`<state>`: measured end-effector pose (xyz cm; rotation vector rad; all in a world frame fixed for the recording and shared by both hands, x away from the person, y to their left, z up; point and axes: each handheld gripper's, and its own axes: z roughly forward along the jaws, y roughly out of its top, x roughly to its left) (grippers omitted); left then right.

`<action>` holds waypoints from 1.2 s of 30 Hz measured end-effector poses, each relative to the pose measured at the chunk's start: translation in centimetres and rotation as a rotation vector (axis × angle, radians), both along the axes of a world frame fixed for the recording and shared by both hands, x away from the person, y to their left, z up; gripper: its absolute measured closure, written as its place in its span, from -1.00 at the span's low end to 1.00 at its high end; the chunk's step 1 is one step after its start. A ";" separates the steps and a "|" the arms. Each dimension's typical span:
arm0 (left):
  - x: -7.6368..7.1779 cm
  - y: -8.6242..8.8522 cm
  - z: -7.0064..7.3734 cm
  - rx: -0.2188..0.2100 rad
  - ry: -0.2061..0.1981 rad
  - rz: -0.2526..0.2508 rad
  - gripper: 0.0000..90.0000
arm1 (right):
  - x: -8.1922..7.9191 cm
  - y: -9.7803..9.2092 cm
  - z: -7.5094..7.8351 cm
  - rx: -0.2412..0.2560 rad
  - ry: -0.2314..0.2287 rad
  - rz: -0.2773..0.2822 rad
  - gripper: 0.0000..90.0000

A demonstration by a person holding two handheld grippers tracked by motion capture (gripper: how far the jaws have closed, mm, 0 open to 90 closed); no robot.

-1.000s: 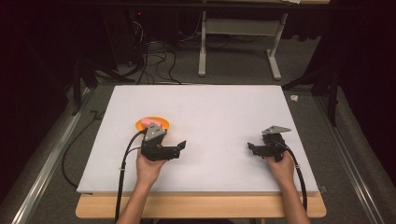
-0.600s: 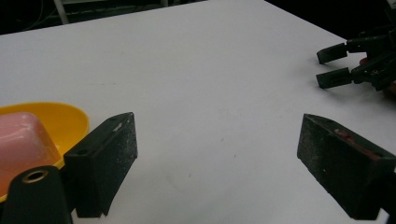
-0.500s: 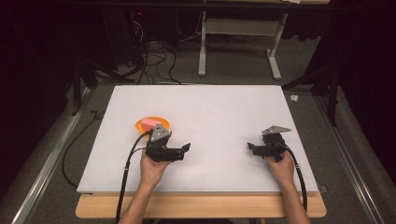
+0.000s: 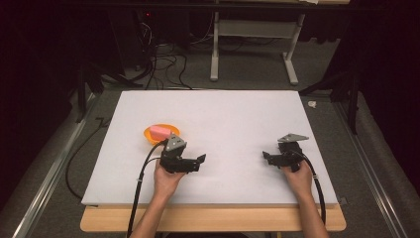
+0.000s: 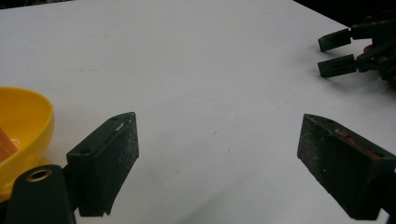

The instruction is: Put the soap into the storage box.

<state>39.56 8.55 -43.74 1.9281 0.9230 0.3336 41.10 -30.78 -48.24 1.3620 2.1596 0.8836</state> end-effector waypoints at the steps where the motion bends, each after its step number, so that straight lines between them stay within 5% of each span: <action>1: 0.0 0.0 -0.1 0.003 0.001 -0.001 -0.70 | 0.0 0.0 0.0 0.001 0.000 0.000 -0.49; 14: 0.5 -0.9 -1.3 0.047 0.013 -0.002 -0.70 | 0.0 0.0 0.0 0.000 -0.001 0.001 -0.49; 36: 1.2 -1.8 -3.5 0.059 0.060 0.013 -0.68 | 0.0 0.0 0.0 0.002 0.000 -0.002 -0.49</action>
